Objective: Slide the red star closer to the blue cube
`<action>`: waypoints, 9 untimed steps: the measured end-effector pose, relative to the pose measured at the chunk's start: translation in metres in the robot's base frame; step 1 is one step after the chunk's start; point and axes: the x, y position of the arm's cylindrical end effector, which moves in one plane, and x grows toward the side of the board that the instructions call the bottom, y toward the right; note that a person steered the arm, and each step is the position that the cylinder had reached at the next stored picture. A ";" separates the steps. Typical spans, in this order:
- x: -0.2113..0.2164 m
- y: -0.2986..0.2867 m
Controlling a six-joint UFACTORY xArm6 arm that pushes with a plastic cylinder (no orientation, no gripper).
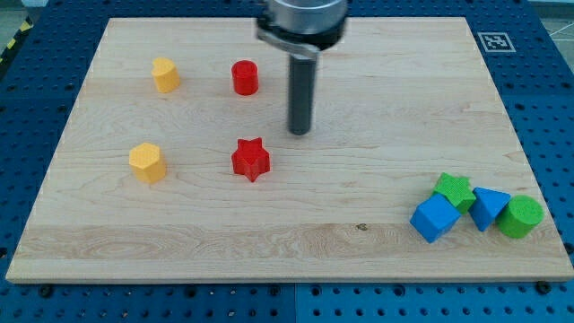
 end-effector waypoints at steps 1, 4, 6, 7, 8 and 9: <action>0.000 -0.049; 0.040 -0.103; 0.038 -0.097; 0.045 -0.091; 0.061 -0.073; 0.062 -0.042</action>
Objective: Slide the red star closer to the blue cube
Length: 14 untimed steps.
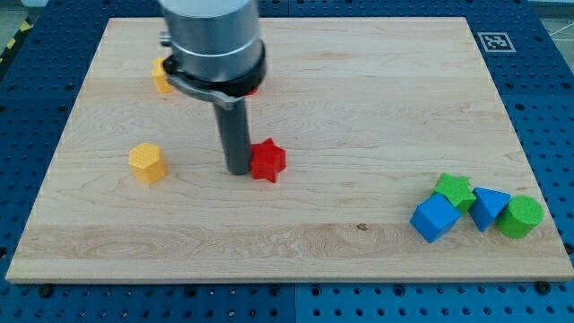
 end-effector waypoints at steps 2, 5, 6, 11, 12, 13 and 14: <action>0.001 0.034; 0.025 0.057; 0.017 0.035; -0.010 0.110; 0.001 0.128; -0.009 0.123; -0.015 0.095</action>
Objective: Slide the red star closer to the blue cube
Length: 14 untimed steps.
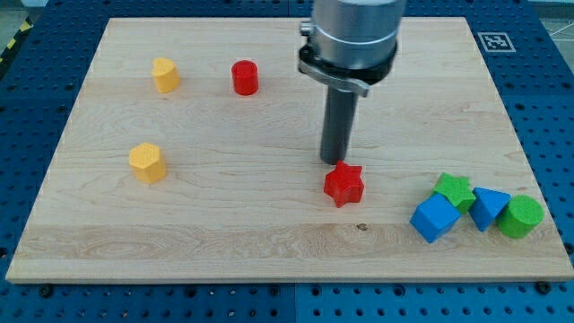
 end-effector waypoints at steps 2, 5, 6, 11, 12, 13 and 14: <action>0.020 -0.014; 0.036 0.074; 0.041 0.086; 0.036 0.012; 0.036 0.020; 0.041 0.026; 0.054 0.035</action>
